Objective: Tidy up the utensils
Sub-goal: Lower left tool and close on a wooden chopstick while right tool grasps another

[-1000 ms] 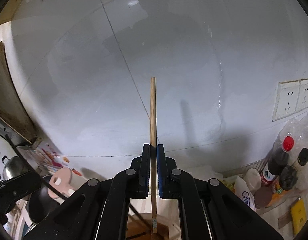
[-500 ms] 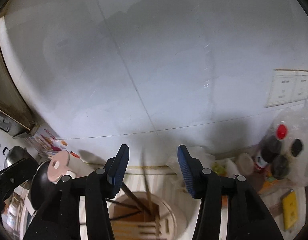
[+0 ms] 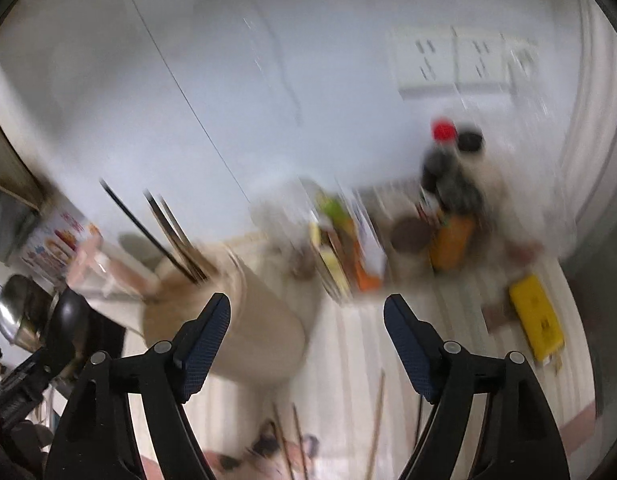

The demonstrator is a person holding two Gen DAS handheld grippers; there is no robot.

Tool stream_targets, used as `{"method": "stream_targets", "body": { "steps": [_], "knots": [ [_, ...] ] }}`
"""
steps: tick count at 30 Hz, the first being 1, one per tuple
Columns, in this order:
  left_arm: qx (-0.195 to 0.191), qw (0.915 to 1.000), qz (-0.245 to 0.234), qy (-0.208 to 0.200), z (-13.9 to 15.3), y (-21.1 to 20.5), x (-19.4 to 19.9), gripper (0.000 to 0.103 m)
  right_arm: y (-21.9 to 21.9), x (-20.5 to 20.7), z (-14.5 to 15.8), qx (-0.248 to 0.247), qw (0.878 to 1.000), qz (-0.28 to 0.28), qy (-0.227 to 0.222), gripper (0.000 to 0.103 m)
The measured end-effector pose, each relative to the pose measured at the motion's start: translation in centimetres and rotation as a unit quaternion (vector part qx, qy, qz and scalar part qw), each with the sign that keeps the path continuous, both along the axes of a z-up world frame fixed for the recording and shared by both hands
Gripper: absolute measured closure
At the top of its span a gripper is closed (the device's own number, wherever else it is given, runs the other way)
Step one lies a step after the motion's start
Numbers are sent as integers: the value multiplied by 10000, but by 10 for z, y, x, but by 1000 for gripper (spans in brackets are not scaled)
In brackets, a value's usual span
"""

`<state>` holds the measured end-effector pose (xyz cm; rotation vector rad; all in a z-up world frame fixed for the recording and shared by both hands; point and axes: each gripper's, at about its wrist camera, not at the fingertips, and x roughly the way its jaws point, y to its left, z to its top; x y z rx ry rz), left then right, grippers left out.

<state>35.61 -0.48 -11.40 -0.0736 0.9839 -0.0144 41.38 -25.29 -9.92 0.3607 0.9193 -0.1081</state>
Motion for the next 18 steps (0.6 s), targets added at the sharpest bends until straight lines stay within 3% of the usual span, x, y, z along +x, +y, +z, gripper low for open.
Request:
{"method": "stream_targets", "body": {
  "steps": [4,6,9,11,16,17,18],
  "knots": [
    [212,9984,-160,504,-55,-19,-13,0,-10,-18,-52,111,9985,-38,541,26],
    [204,9951,-240,941,-90,-30,-18,0,-11,-25,-82,215,9955,-8,918,48],
    [80,9884,-332,1478,-134,-42,-24,1,-17,-35,-126,416,9882,52,1473,65],
    [-7,9836,-429,1753,-155,-50,-27,13,-18,-42,-152,452,9829,66,1782,70],
    [19,9704,-759,2294,-203,-84,-31,32,-17,-53,-201,457,9713,82,2333,70],
    [47,9688,-798,2344,-208,-88,-30,39,-18,-53,-208,464,9693,82,2413,70],
    [122,9670,-845,2400,-215,-94,-29,55,-17,-52,-214,454,9679,86,2472,70]
  ]
}}
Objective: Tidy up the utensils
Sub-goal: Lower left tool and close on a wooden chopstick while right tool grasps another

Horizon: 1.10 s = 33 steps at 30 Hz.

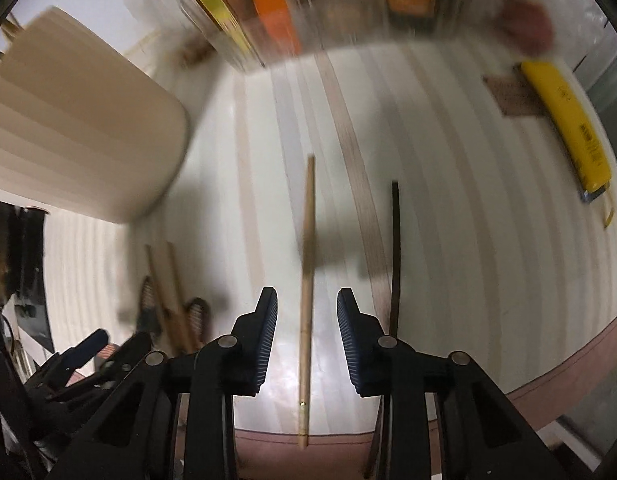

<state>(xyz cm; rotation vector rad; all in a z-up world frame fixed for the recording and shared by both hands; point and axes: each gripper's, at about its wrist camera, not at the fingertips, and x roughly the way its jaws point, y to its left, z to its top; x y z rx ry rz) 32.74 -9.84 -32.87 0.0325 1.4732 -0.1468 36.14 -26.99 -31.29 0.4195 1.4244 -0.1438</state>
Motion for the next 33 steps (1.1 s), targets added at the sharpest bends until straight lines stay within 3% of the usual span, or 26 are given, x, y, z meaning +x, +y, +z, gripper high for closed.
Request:
{"method": "stream_targets", "body": {
  "steps": [2,4,5,8,10,11,17,21,33],
  "knots": [
    [205,9998,-81,-25,-5,-7,1,65,1,4,-12,-16,9999,46,133,70],
    [293,9992,-227,-132,-3,-13,1,83,2,9,-20,-74,9997,109,211,70],
    [275,9992,-254,-151,-3,-14,2,96,3,12,-25,-153,9994,138,263,70],
    [390,9984,-347,-234,-2,-9,3,98,10,21,-29,-385,9985,316,238,69],
    [546,9972,-426,-281,0,0,2,98,18,26,-30,-592,9967,484,281,82],
    [590,9969,-443,-265,0,7,1,98,22,28,-31,-761,9951,553,315,95],
    [300,9995,-129,38,2,51,-10,98,47,9,-34,-570,9919,958,602,96],
    [147,9998,70,105,3,64,-11,97,56,-2,-36,-714,9881,1171,698,96],
    [58,9996,77,248,1,79,16,94,74,31,-50,-817,9751,1421,1493,95]
  ]
}}
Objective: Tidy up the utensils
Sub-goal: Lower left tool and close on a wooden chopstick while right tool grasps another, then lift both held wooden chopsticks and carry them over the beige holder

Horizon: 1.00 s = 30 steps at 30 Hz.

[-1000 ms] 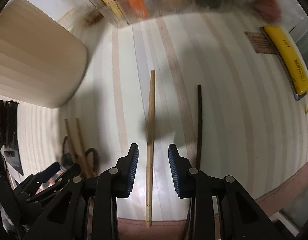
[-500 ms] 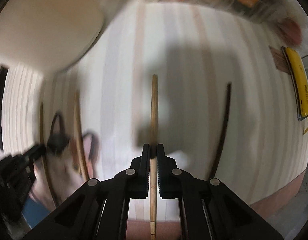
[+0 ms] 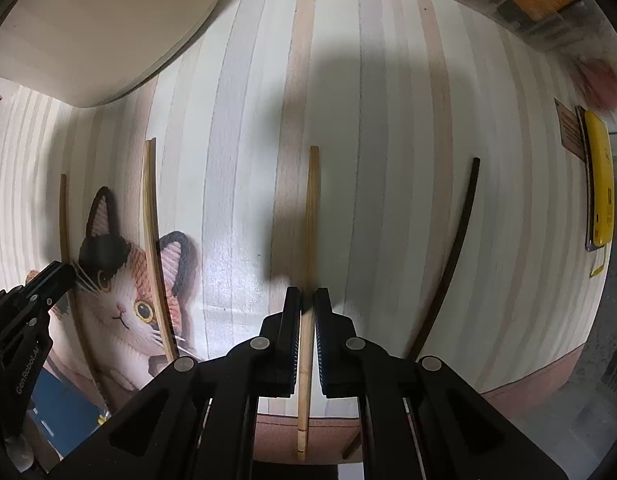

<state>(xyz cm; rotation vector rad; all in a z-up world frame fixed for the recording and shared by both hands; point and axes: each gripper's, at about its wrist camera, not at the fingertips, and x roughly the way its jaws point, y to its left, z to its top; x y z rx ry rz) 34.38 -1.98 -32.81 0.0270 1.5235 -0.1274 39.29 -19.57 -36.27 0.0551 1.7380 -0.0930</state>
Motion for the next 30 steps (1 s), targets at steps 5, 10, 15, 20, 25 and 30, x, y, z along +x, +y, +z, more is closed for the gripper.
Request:
{"method": "stream_targets", "body": {
  "steps": [5,10,15,20,25,30],
  "knots": [
    [43,10000,2,-7,-2,-9,1,94,2,19,-3,37,9999,100,103,95],
    [52,10000,24,-3,-3,-11,-2,94,3,27,-3,2,9999,128,64,95],
    [81,10000,-10,-15,-3,-10,1,95,2,1,-4,6,10000,48,-13,94],
    [226,9995,23,-217,-1,-12,-1,99,-6,-6,7,-23,9998,-76,-176,96],
    [379,9965,-116,-734,25,-17,-12,99,-13,-25,25,24,9975,-191,-687,96],
    [330,9906,-107,-1327,68,-20,-20,99,-12,-35,63,-22,9899,-119,-1415,96]
  ]
}}
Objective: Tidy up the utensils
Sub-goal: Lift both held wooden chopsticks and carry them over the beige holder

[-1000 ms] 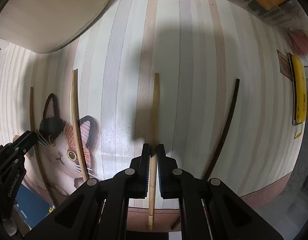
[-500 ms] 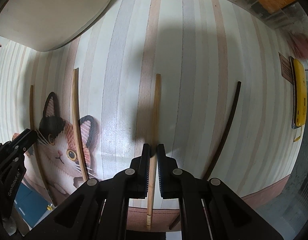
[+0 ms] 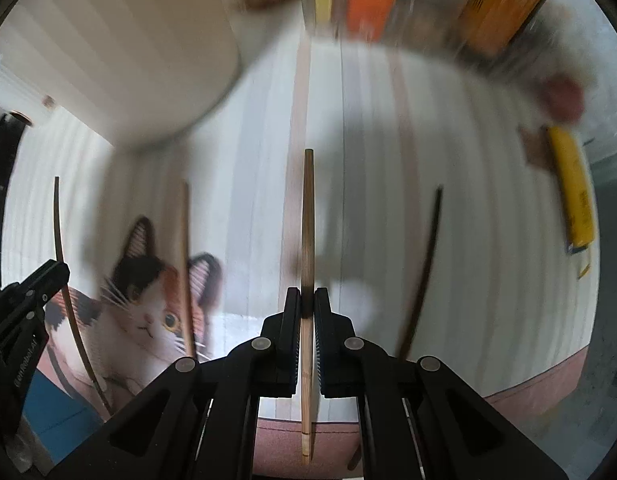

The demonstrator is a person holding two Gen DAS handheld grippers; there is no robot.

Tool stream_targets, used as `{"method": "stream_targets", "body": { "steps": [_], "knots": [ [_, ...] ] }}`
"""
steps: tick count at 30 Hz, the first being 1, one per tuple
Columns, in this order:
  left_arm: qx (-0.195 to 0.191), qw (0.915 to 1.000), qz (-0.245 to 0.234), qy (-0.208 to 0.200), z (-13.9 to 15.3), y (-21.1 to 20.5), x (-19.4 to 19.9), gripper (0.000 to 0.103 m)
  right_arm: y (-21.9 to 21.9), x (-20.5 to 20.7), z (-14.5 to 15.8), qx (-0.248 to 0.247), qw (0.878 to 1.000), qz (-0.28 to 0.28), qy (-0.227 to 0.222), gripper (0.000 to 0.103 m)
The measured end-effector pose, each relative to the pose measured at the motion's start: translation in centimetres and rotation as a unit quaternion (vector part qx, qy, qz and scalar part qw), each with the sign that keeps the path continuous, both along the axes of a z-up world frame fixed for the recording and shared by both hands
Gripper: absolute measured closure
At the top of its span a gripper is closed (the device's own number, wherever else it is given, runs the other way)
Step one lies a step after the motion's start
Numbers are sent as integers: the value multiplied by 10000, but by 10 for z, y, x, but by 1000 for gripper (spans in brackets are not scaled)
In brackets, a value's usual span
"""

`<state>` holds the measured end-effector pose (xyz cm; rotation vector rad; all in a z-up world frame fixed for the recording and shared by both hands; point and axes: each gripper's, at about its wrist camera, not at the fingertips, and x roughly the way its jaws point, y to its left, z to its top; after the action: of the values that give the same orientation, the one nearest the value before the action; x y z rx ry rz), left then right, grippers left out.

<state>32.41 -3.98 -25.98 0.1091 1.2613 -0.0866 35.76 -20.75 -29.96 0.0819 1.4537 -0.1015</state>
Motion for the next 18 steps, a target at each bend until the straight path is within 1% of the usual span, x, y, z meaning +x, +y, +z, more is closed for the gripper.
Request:
{"method": "stream_targets", "body": {
  "steps": [2,6,8,12,14,18],
  "knots": [
    [-63,9997,13,-216,18,0,-3,99,0,-3,17,-2,9996,2,-282,96],
    [-255,9983,12,-517,47,-3,-8,99,-4,-8,52,42,9964,-31,-845,96],
    [-362,9972,8,-649,61,-3,-8,99,-8,-11,62,98,9945,-82,-1044,96],
    [-545,9943,-25,-912,88,-8,-12,99,-6,-5,96,166,9890,-170,-1460,96],
    [-614,9926,-53,-1042,100,-10,-11,99,-7,-2,105,196,9860,-208,-1643,96],
    [-784,9876,-106,-1353,129,-9,-12,99,-9,1,133,252,9793,-275,-1990,96]
  ]
}}
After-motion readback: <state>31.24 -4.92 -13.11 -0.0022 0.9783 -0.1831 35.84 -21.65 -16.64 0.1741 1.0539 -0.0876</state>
